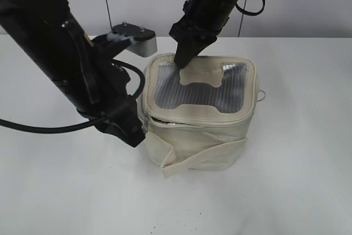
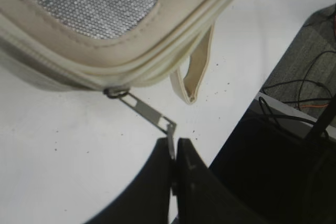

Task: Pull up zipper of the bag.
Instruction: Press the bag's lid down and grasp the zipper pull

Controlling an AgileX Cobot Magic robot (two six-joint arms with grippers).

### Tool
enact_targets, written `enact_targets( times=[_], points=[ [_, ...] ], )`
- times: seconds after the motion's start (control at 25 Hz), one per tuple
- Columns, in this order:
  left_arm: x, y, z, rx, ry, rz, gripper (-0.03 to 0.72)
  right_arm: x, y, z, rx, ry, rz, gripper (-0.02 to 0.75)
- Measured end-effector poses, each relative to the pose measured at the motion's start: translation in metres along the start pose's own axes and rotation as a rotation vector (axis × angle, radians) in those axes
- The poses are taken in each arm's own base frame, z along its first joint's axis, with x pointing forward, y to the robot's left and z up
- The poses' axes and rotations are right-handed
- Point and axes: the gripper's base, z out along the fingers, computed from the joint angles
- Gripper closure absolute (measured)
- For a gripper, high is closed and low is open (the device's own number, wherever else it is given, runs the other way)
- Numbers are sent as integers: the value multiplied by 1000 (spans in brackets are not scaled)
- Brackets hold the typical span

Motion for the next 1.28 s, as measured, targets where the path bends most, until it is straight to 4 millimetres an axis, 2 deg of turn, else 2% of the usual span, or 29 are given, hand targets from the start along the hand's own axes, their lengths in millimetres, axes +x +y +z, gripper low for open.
enact_targets(
  times=[0.36,0.64,0.88,1.16,1.28],
  points=[
    [-7,-40,14,-18,-4,-30,690,0,1,0,-5,-2,3,700],
    [-22,-81,26,-30,-157,-49,689,0,2,2,-7,5,-17,699],
    [-24,-81,29,-38,-199,-170,689,1,-1,1,5,9,-16,699],
    [-17,-50,23,-120,-132,-397,690,2,-8,-3,30,3,18,700],
    [-22,-55,23,-63,-181,-464,690,2,-9,-3,27,-1,26,700]
  ],
)
